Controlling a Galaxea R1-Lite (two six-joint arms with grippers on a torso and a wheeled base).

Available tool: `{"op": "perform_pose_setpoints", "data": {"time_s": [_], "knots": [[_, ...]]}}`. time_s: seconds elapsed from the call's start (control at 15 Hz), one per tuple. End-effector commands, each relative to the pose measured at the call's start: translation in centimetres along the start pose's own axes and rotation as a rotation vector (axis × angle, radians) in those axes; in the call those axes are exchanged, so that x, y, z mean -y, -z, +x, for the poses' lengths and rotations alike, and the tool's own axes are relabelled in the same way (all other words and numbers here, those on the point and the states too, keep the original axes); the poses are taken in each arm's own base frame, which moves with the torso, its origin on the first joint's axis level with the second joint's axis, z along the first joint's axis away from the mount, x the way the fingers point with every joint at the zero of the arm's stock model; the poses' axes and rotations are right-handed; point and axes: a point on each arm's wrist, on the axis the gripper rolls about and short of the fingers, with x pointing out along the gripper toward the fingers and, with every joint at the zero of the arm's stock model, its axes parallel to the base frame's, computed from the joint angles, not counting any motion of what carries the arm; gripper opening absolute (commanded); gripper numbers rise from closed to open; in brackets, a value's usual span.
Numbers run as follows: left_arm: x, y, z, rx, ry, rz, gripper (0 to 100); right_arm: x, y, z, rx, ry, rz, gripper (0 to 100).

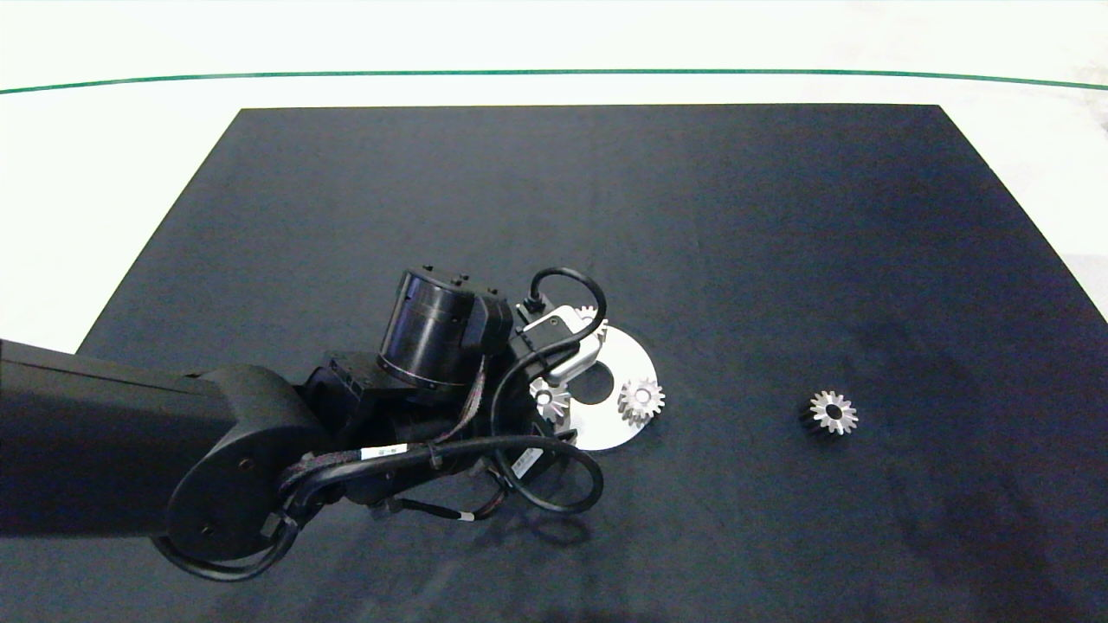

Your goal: Remove an incorrectly installed larger gear and replace it with the correct smaller gear

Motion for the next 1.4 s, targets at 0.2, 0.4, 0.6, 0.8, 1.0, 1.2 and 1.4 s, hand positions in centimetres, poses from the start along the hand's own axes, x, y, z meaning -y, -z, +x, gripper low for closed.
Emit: {"op": "perform_pose_setpoints", "data": {"time_s": [0.2,0.4,0.6,0.8,1.0,1.2,1.4], "knots": [[0.06,0.10,0.13,-0.004,0.001,0.003,57,0.00,0.00,-0.05,0.001,0.000,0.000,100],[0.11,0.06,0.16,-0.004,0.002,0.004,51,0.00,-0.02,-0.05,0.003,0.000,0.000,100],[0.09,0.12,0.22,-0.007,0.002,0.004,45,0.00,-0.02,-0.05,0.003,0.000,0.000,100],[0.12,0.16,0.27,-0.010,0.003,0.004,39,-0.01,-0.03,-0.09,0.004,-0.001,0.000,100],[0.21,0.37,0.19,-0.038,0.018,0.009,33,-0.01,-0.07,-0.10,0.006,-0.001,0.000,100],[0.30,0.31,0.22,-0.040,0.021,0.011,28,-0.01,-0.05,-0.10,0.004,-0.001,0.000,100],[0.23,0.08,0.14,-0.032,0.019,0.010,28,-0.01,-0.07,-0.10,0.006,-0.003,0.000,100]]}}
